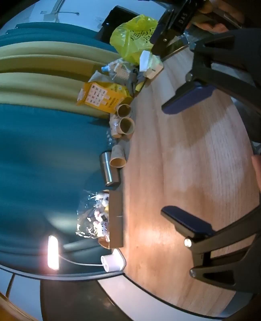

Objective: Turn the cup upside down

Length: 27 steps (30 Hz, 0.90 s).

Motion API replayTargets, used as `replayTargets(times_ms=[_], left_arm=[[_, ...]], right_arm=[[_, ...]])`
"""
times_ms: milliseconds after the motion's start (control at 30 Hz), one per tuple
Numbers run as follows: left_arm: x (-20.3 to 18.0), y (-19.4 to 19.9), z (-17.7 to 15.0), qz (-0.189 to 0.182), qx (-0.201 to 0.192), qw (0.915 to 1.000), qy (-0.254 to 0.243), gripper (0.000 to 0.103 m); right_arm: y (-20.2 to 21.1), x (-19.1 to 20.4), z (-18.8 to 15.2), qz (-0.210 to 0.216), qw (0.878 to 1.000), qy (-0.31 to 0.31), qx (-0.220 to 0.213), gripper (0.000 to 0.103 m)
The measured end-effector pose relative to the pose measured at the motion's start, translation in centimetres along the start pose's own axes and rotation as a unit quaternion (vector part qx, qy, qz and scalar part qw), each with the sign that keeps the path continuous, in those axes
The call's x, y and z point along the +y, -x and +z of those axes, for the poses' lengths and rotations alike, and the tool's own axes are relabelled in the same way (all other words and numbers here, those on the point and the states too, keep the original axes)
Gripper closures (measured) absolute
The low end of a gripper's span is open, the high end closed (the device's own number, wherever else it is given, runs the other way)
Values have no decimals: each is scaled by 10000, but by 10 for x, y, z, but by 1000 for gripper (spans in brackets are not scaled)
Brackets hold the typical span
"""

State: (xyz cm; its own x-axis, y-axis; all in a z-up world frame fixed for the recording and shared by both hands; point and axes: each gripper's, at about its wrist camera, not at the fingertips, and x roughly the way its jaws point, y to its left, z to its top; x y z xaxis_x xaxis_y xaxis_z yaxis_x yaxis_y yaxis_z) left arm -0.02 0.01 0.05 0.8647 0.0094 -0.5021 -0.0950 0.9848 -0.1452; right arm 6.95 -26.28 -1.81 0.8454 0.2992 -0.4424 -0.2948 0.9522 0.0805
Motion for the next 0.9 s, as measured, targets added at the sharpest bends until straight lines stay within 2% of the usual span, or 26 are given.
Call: replayTargets(times_ms=[167,367,567,900], left_arm=[[0,-6,-2,-5,22,10000,16,9],[17,-13,2,26,58,9998,167,9],[20,-11,8,12,-114,9999,89,9],[11,-10,9,-402,-15,9992,62,9]], right_arm=[[0,1,2,33,10000,-9,-76,21],[-1,3,9,2,10000,27,-95,21],[1,4,14,-12,9998,95,-183,21],[-2,8,12,-41,9998,139,-100,21]])
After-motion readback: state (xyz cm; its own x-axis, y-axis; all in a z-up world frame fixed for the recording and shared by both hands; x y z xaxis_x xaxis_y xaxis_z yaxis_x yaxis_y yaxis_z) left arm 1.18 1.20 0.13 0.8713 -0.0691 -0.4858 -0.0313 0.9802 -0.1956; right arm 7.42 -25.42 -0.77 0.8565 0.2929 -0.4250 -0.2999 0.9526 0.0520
